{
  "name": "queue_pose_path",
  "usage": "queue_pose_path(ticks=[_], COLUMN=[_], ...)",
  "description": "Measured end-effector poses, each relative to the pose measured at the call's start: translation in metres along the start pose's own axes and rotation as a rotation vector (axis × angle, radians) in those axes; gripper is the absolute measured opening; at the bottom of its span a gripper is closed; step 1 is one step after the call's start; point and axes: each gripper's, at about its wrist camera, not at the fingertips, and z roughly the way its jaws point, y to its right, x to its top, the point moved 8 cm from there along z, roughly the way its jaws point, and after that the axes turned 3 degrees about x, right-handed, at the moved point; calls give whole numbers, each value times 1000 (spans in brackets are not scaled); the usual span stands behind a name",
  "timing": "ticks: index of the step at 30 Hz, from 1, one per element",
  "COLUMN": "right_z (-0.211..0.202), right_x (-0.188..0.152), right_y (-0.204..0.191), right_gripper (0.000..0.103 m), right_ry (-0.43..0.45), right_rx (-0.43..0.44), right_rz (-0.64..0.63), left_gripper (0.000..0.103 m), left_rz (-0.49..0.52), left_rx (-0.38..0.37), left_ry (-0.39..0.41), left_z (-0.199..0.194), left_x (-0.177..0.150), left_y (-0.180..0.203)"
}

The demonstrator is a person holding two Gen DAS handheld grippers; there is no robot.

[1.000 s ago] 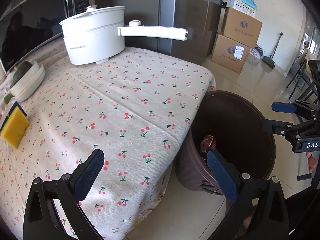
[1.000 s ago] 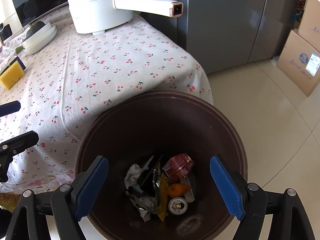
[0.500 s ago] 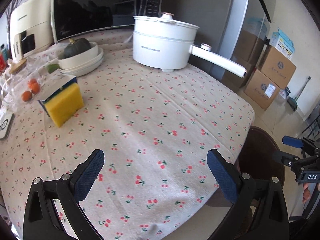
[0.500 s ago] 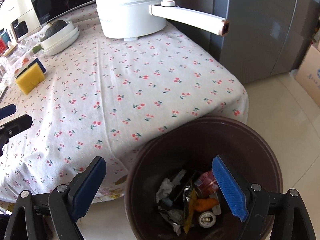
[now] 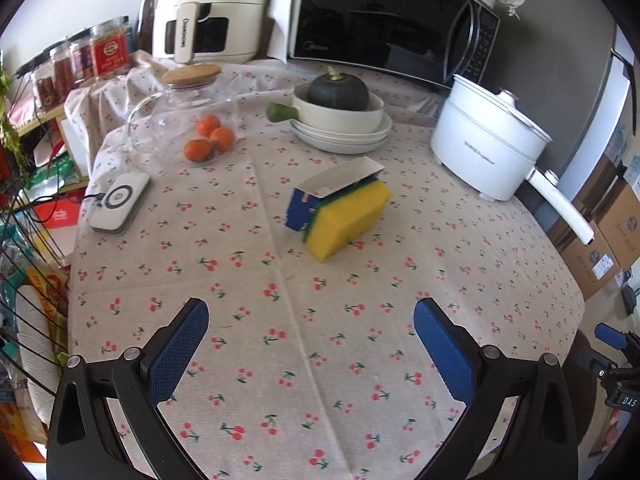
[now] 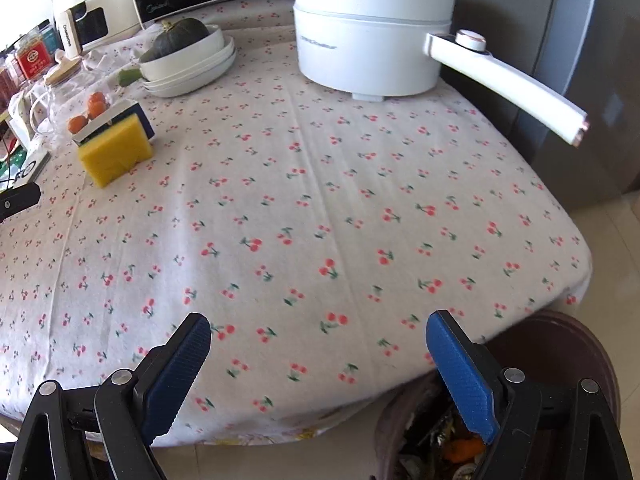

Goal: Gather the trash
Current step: 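Move both tools back over the table toward the sponge and blue box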

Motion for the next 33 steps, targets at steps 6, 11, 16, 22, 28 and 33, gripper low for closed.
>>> queue_pose_path(ticks=[6,11,16,22,28,33], right_z=[38,75,106,144,170,163], right_x=[32,61,87,104,111,113], right_y=[-61,-114,-173,-223,-216,-176], right_gripper=[93,93,93,93,93,93], right_ry=[7,3,12,6,-4,8], right_rx=[57,121,149,143,90,95], right_rz=[23,55,-11,-85,-80,-38], left_gripper=[103,103,103,103,103,103], left_rz=[-48,-102,-108,-111,-96,-81], left_rx=[57,79,109,135,133,127], left_ry=[-22,-58,-92,-120,-144,-153], left_z=[6,14,24,37,46,51], left_x=[-6,-11,-13,-16,-17,-16], left_y=[-61,-89,-103,-113,-107,-97])
